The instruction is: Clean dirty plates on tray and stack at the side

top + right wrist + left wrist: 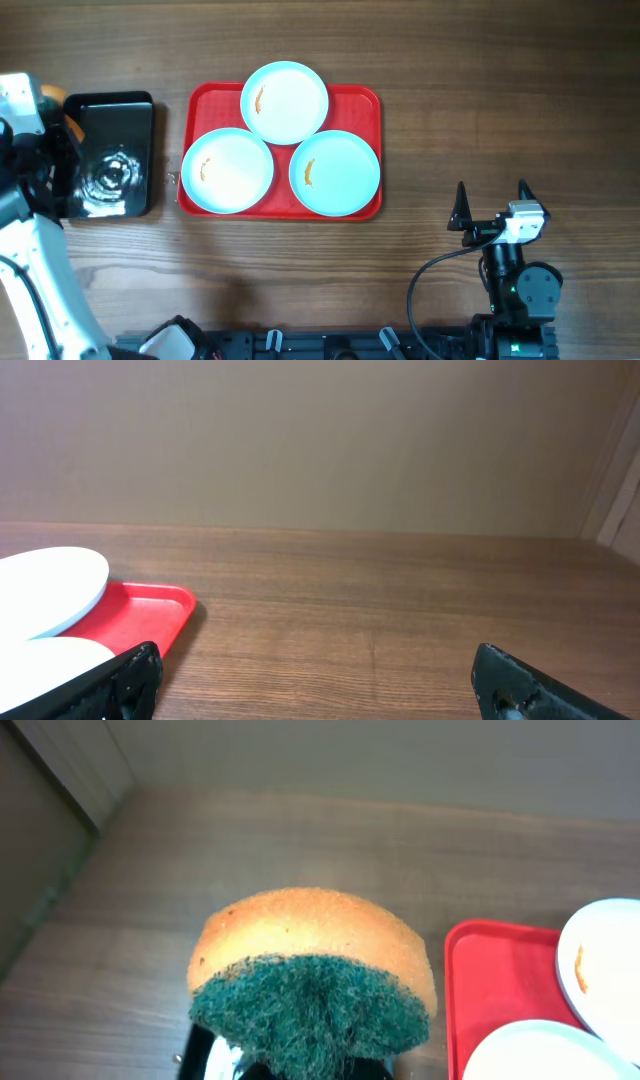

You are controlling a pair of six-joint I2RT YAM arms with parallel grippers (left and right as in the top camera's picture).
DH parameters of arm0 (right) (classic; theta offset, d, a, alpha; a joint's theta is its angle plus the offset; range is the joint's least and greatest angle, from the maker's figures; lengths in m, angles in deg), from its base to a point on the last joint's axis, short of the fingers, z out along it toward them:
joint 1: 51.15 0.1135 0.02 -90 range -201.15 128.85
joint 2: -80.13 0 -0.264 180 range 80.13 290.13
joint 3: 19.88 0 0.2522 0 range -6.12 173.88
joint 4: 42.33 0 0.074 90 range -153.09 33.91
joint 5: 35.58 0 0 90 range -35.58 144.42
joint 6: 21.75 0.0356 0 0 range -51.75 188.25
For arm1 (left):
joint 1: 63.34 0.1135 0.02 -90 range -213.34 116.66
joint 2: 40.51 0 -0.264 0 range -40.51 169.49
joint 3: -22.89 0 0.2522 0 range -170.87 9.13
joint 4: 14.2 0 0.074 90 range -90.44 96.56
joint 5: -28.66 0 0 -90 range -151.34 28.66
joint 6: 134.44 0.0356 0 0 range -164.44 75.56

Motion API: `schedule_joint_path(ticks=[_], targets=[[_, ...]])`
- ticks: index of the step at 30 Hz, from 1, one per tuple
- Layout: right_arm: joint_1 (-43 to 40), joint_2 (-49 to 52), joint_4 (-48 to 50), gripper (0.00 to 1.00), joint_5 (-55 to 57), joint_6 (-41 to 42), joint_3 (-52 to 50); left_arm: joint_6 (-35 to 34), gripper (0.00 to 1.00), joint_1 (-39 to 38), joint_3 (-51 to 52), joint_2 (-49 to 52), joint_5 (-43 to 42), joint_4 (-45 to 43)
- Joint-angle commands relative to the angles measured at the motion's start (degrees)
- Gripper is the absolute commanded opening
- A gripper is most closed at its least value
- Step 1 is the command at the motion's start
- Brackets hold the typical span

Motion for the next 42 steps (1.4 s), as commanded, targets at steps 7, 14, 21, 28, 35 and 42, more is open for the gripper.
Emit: schedule_joint_path(ticks=[7,14,21,28,35,42], targets=[[-0.39,-0.46,0.13,1.00,0.63,-1.01,-0.07,-0.09,0.04,0.35,3.48,19.17,-0.48,3.10],[-0.39,-0.46,0.13,1.00,0.63,-0.98,-0.07,-0.13,0.04,0.37,-1.64,8.37,-4.00,9.99],[-0.39,-0.46,0.13,1.00,0.63,-0.98,-0.07,-9.03,0.04,-1.81,-3.23,-6.93,-6.10,8.52],[-0.39,-0.46,0.13,1.00,0.63,-0.98,-0.07,-17.00,0.04,-11.91,-3.21,-7.63,-13.90,10.21],[-0.39,-0.46,0.13,1.00,0.63,-0.96,-0.07,-17.11,0.04,-22.34,-2.95,-7.63,-14.75,21.22],[-0.39,-0.46,0.13,1.00,0.63,-0.96,-0.07,-17.14,0.04,-32.22,0.15,-5.95,-10.88,28.74]])
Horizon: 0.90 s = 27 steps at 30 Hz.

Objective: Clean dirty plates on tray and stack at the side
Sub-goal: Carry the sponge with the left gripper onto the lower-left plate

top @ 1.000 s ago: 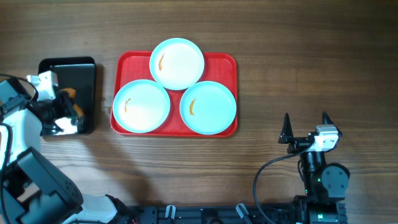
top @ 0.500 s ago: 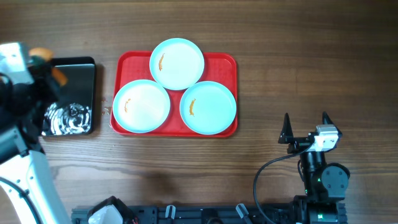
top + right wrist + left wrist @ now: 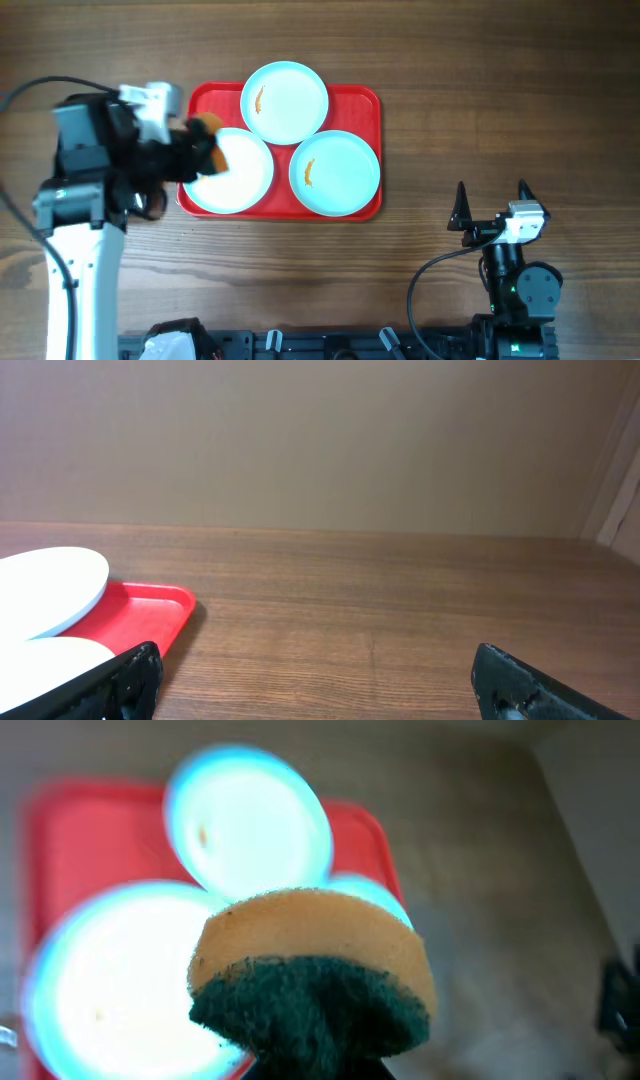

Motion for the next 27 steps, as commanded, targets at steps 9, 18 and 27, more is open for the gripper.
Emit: schedule_joint_path(ticks=[9,18,27], targets=[[-0.39,-0.46,0.13,1.00,0.63,-0.98,-0.07,-11.26,0.04,-7.41,10.21,10.58,13.44,-6.43],[-0.39,-0.46,0.13,1.00,0.63,-0.98,-0.07,-15.15,0.04,-8.98,11.78,23.85,16.15,-19.76],[-0.39,-0.46,0.13,1.00,0.63,-0.98,-0.07,-15.15,0.42,-8.98,11.78,26.21,29.70,-21.35]])
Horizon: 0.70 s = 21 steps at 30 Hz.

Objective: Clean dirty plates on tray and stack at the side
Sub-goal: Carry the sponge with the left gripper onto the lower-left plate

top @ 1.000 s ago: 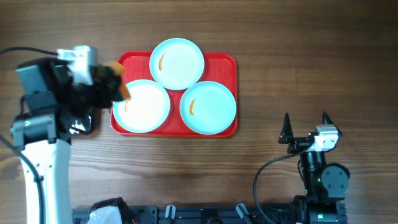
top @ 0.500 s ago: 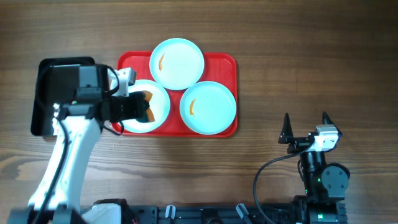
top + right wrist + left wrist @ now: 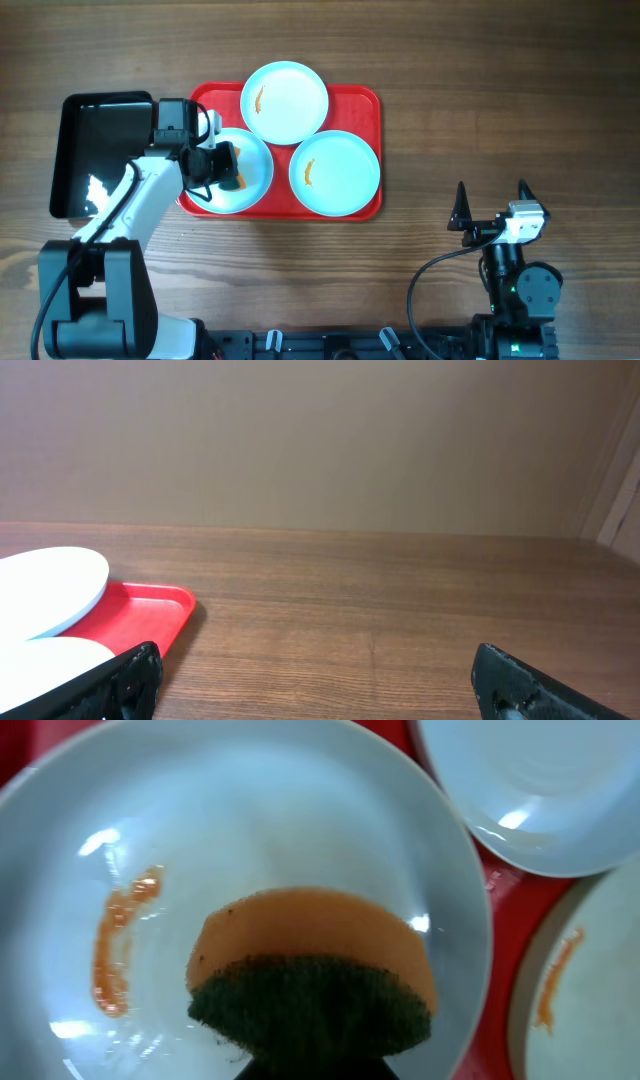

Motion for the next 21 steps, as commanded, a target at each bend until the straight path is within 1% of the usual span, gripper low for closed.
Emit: schedule_joint_path(ticks=[1,3,4,6,7,8,21], targets=[[-0.39,-0.46,0.13,1.00,0.63,-0.98,-0.07,-0.85,0.45,-0.22,0.35,0.52,5.60,-0.26],[-0.39,-0.46,0.13,1.00,0.63,-0.98,-0.07,-0.85,0.51,-0.22,0.35,0.52,5.11,0.11],[-0.39,-0.46,0.13,1.00,0.63,-0.98,-0.07,-0.85,0.66,-0.22,0.35,0.52,4.74,0.26],[-0.39,-0.46,0.11,1.00,0.63,-0.98,-0.07,-0.85,0.78,-0.22,0.35,0.52,3.93,0.50],[-0.39,-0.46,0.13,1.00,0.63,-0.98,-0.07,-0.85,0.90,-0.22,0.35,0.52,3.45,0.72],[-0.39,-0.46,0.13,1.00,0.63,-0.96,-0.07,-0.85,1.00,-0.22,0.35,0.52,3.08,0.79],[-0.39,-0.46,0.13,1.00,0.63,-0.98,-0.07,-0.85,1.00,-0.22,0.35,0.52,2.67,0.92]])
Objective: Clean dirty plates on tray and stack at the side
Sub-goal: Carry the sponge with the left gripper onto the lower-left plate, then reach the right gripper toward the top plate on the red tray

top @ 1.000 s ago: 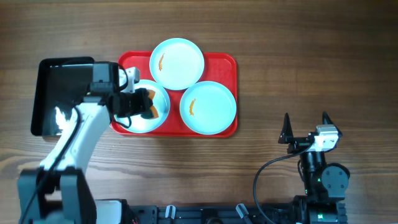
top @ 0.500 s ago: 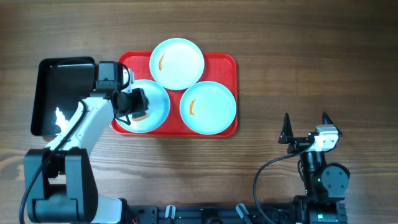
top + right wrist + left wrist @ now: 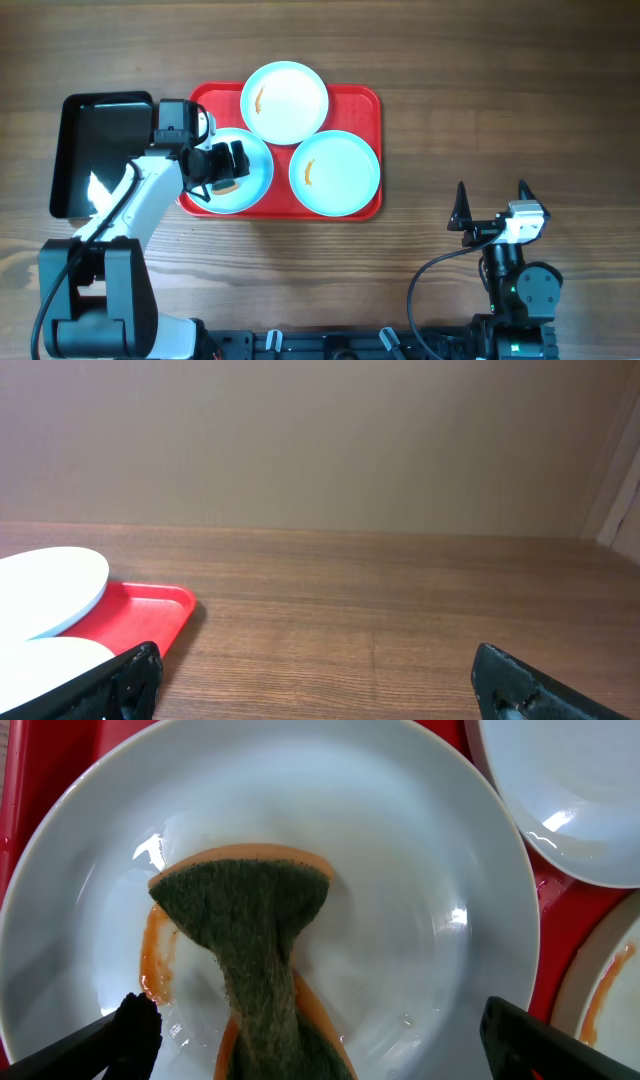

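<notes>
Three light blue plates lie on the red tray (image 3: 370,100): a left plate (image 3: 242,198), a top plate (image 3: 285,103) and a right plate (image 3: 335,172), the last two each with an orange smear. My left gripper (image 3: 228,165) hovers low over the left plate (image 3: 420,870), open. The orange-and-green sponge (image 3: 245,900) lies loose on that plate between the spread fingers, next to an orange smear (image 3: 152,955). My right gripper (image 3: 492,205) stays open and empty near the table's front right, far from the tray.
A black tray (image 3: 100,150) sits left of the red tray, beside my left arm. Bare wooden table (image 3: 400,620) stretches right of the red tray up to the right arm's base.
My left gripper has opened and the sponge now rests on the left plate, no longer pinched. The right arm has not moved.
My left gripper held the sponge over the black tray at the far left. Then it carried the sponge above the red tray's left plate, then pressed low over that plate. Now the fingers stand apart with the sponge lying on the plate.
</notes>
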You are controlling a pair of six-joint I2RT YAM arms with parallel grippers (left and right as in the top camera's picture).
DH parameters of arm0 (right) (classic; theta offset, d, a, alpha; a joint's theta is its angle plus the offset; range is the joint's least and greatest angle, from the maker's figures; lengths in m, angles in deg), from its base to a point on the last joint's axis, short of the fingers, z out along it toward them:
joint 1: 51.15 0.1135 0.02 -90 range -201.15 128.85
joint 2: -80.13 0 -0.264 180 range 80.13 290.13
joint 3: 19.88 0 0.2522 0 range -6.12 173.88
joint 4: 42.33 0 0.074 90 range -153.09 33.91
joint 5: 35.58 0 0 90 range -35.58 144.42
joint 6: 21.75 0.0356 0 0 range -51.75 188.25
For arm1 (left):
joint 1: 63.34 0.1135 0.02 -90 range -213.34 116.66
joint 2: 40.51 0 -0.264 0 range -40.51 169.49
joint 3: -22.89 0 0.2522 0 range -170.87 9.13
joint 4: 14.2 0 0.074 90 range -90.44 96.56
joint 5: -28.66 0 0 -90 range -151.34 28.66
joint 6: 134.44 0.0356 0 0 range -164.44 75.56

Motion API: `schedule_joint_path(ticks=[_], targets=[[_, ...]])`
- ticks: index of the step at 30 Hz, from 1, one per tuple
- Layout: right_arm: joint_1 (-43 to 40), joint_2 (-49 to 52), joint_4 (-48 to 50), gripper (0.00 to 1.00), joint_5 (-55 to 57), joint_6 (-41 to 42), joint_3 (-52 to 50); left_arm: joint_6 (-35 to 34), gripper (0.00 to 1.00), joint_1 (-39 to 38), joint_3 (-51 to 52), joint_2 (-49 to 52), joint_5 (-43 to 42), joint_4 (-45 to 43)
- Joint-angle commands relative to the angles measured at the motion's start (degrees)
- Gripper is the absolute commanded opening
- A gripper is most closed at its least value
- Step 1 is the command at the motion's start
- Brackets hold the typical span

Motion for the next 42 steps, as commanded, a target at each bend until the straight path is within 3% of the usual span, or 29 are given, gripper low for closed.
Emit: schedule_joint_path(ticks=[1,24,30,34,36,37,39,42], targets=[[-0.39,-0.46,0.13,1.00,0.63,-0.98,-0.07,0.24,1.00,-0.22,0.35,0.37,-0.72,0.02],[-0.39,-0.46,0.61,1.00,-1.55,1.01,-0.07,0.22,1.00,-0.22,0.35,0.37,-0.72,0.02],[-0.39,-0.42,2.01,1.00,-16.52,22.43,-0.07,0.24,1.00,-0.22,0.35,0.37,-0.72,0.02],[-0.39,-0.42,2.29,1.00,-30.49,55.17,-0.07,0.24,1.00,-0.22,0.35,0.37,-0.72,0.02],[-0.39,-0.31,1.84,1.00,-38.07,81.68,-0.07,0.24,1.00,-0.22,0.35,0.37,-0.72,0.02],[-0.39,-0.31,1.84,1.00,-38.47,85.22,-0.07,0.24,1.00,-0.22,0.35,0.37,-0.72,0.02],[-0.39,-0.31,2.08,1.00,-37.59,99.93,-0.07,0.24,1.00,-0.22,0.35,0.37,-0.72,0.02],[-0.39,-0.31,9.79,0.99,-38.18,103.82,-0.07,0.24,1.00,-0.22,0.35,0.37,-0.72,0.02]])
